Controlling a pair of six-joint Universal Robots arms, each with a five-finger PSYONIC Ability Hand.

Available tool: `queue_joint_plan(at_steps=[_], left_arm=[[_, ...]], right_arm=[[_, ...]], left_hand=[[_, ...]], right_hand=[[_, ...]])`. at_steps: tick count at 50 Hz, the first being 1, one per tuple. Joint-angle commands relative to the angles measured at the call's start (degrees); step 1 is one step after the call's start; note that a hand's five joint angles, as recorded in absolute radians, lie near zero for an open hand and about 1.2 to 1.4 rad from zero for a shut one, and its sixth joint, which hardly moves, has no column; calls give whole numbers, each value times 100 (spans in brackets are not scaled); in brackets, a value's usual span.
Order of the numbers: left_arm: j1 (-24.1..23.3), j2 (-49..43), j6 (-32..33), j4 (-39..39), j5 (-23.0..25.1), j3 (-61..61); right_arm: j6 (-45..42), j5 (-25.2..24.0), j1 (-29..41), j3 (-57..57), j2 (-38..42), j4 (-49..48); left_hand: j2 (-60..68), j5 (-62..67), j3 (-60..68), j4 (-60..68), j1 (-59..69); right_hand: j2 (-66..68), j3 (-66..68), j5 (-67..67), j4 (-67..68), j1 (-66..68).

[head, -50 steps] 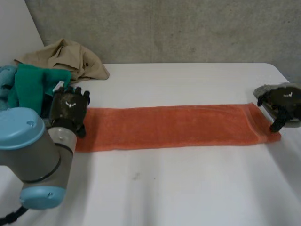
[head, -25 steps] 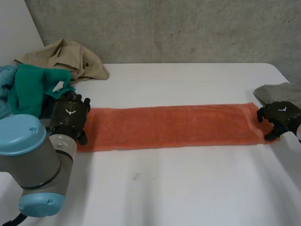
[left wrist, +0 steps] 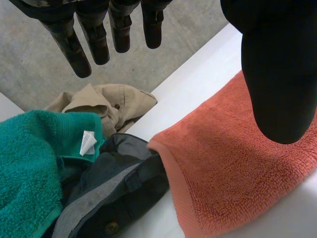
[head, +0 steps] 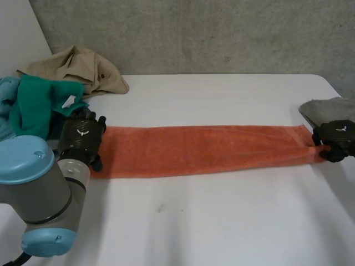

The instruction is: Fold the laundry.

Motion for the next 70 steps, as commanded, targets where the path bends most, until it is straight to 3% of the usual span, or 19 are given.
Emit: queue_joint_plan(at_steps=[1,10,25,26,28,29,35,40,47,58,70], left_arm=[[8,37,0,-18,-6,-45],[-10,46,0,-18,-15,-45],[8,37,0,-18,-23,-54],[8,37,0,-18,-23,-54],[8,37,0,-18,-23,-45],[8,37,0,-9,-23,-45],[8,37,0,-18,-23,-45],[17,37,0,-9,-23,-72],[8,37,0,0,-15,-63],[17,28,0,0,-23,-72],[34,28,0,9,-23,-63]], right_arm=[[-526,-201,-577,530,-411,92],[-1150,-228,-894,636,-420,268],[-1203,-263,-1053,522,-429,426],[-1230,-263,-1053,539,-429,461],[-1265,-306,-1070,583,-438,505],[-1256,-298,-1079,557,-438,514],[-844,-342,-1342,356,-455,505],[296,-333,-1597,-267,-482,532],[1098,-377,-1765,-1067,-368,488],[810,-658,-1721,-2192,1010,-83],[704,-711,-1422,-2888,1812,-101]], left_hand=[[-132,-255,-179,-141,-115],[-132,-255,-179,-141,-115],[-132,-255,-179,-141,-115],[-132,-255,-179,-141,-115],[-132,-255,-179,-141,-115],[-132,-255,-179,-141,-115],[-132,-255,-179,-141,-115],[-132,-255,-179,-141,-115],[-132,-255,-179,-141,-115],[-132,-255,-179,-141,-115],[-132,-255,-179,-141,-115]], right_hand=[[1283,1248,1434,1187,2562],[1283,1248,1434,1187,2562],[1283,1248,1434,1187,2562],[-1409,-1444,-1258,-1505,-130],[-4917,-4952,-4766,-5012,-3638],[-5151,-5186,-5000,-5247,-3872],[-5372,-5408,-5221,-5468,-4093],[-5288,-5323,-5137,-5384,-4009],[-5304,-5340,-5154,-5400,-4025],[-5717,-5752,-5566,-5813,-4438],[-5717,-5752,-5566,-5813,-4438]])
